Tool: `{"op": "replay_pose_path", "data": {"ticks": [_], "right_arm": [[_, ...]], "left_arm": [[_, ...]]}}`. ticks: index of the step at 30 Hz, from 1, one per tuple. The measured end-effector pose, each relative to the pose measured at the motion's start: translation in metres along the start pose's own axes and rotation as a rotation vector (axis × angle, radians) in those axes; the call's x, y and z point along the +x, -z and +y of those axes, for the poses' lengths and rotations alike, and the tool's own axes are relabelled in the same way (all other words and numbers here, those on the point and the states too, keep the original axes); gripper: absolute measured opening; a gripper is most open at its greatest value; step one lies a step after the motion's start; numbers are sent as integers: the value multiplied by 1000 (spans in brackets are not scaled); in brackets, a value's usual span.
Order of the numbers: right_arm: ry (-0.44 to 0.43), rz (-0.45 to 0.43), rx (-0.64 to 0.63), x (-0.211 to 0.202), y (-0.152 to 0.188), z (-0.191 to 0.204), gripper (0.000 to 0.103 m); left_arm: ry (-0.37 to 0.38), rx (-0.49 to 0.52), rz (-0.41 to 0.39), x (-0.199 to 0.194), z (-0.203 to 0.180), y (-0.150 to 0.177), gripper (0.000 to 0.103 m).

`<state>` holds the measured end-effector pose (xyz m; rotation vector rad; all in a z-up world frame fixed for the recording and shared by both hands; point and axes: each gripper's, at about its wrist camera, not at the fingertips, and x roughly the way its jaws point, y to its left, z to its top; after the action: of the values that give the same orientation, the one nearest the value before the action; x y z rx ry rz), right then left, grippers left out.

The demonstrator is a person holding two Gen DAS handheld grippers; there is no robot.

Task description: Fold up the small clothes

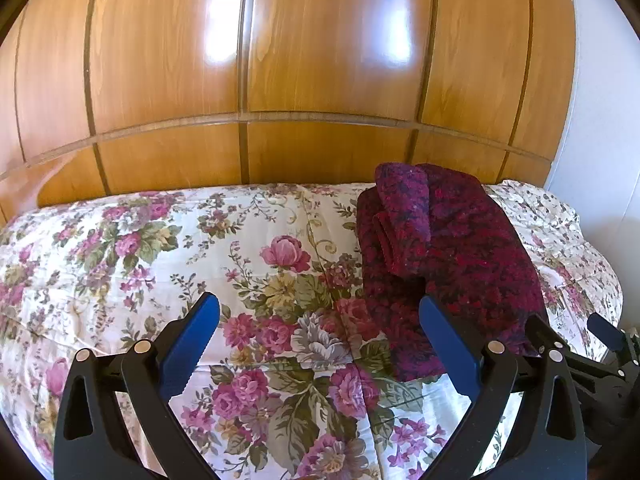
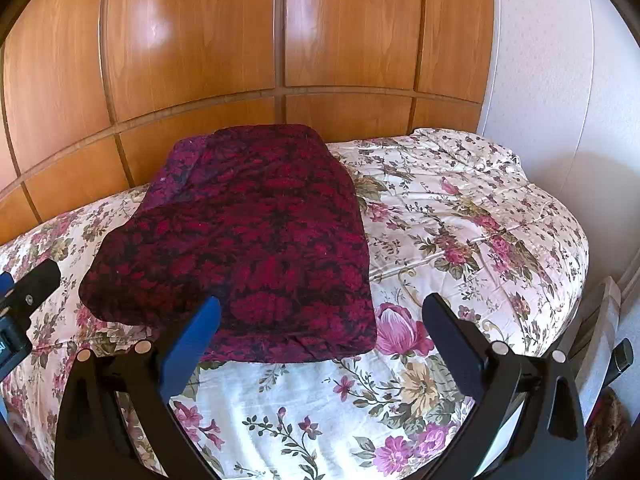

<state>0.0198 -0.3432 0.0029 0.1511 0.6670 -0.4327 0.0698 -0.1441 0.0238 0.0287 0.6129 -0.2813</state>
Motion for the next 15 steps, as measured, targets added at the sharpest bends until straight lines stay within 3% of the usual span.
{"op": "replay_pose_path", "data": {"ticks": [15], "right_arm": [[-7, 24, 9, 4, 5, -4, 101]], "left_arm": [[-12, -8, 6, 1, 2, 1, 99]]}}
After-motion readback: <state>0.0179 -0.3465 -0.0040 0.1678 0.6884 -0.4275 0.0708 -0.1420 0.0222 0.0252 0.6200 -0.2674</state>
